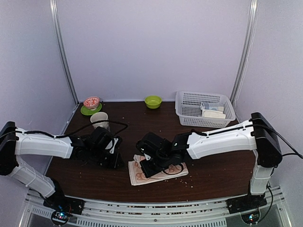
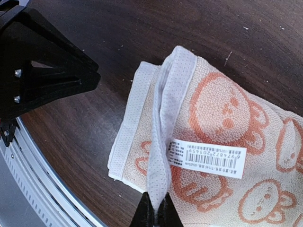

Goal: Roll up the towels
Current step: Fold the towel at the center of the board.

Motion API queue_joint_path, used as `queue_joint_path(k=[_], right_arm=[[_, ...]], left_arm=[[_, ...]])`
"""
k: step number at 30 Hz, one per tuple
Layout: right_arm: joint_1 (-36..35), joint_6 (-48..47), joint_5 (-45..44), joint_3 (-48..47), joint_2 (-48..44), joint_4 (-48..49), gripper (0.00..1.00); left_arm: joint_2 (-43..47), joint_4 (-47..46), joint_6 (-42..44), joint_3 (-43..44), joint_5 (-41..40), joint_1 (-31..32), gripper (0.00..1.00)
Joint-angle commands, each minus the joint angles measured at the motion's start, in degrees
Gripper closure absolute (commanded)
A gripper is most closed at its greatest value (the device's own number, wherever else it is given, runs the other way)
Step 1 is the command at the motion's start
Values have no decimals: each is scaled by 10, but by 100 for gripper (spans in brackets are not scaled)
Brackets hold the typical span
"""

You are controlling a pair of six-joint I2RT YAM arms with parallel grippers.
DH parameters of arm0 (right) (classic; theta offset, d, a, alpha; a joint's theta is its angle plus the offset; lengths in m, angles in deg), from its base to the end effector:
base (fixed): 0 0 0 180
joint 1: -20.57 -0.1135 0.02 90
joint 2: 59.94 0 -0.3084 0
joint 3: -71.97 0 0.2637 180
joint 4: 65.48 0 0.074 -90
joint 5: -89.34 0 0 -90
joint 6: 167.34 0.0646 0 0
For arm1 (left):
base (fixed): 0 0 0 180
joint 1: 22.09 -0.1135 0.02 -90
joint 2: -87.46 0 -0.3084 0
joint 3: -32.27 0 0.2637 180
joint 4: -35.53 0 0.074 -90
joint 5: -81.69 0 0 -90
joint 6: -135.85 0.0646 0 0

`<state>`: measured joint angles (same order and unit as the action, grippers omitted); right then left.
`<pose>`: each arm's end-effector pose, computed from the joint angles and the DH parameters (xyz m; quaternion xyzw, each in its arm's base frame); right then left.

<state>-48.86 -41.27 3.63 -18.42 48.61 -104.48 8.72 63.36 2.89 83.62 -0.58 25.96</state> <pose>0.1514 0.4171 0.2074 -0.2853 0.9152 0.2466 0.1424 0.1758 -0.2086 0.1813 0.0624 0.9503 -0.2578 0.1631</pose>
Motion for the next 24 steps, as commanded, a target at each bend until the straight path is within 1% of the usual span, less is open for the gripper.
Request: queue_joint_path(k=[1, 3, 4, 8, 10, 11, 12, 14, 17, 18, 20, 22, 24], right_arm=[[-8, -10, 11, -30, 20, -14, 100], [-8, -14, 22, -38, 32, -15, 100], [-8, -16, 32, -43, 37, -15, 98], [-12, -30, 73, -64, 48, 0, 66], [-12, -39, 85, -71, 40, 4, 50], [-12, -45, 91, -71, 29, 6, 44], [-12, -48, 94, -69, 16, 8, 40], [-8, -53, 93, -55, -17, 10, 37], [6, -47, 43, -1, -82, 16, 37], [15, -39, 24, 29, -107, 25, 38], [45, -10, -12, 102, -153, 43, 40], [82, 25, -19, 166, -190, 72, 43], [109, 55, -17, 215, -220, 99, 45]], left_arm=[[9, -16, -6, -9, -4, 1, 90], [10, -17, -7, -10, -5, 1, 90], [10, -17, -7, -10, -5, 1, 90], [12, -13, -8, -9, -5, 1, 90], [16, -6, -7, -6, -7, 1, 90], [20, -1, -7, -4, -10, 1, 90], [25, 4, -7, -3, -12, 1, 90], [37, 19, -7, 1, -19, 1, 90], [60, 36, -7, 12, -24, 1, 88], [65, 36, -7, 16, -20, 1, 84], [64, 32, -12, 26, -6, 1, 69], [48, 3, -26, 30, 28, 3, 59], [19, -27, -48, 37, 56, 9, 52]])
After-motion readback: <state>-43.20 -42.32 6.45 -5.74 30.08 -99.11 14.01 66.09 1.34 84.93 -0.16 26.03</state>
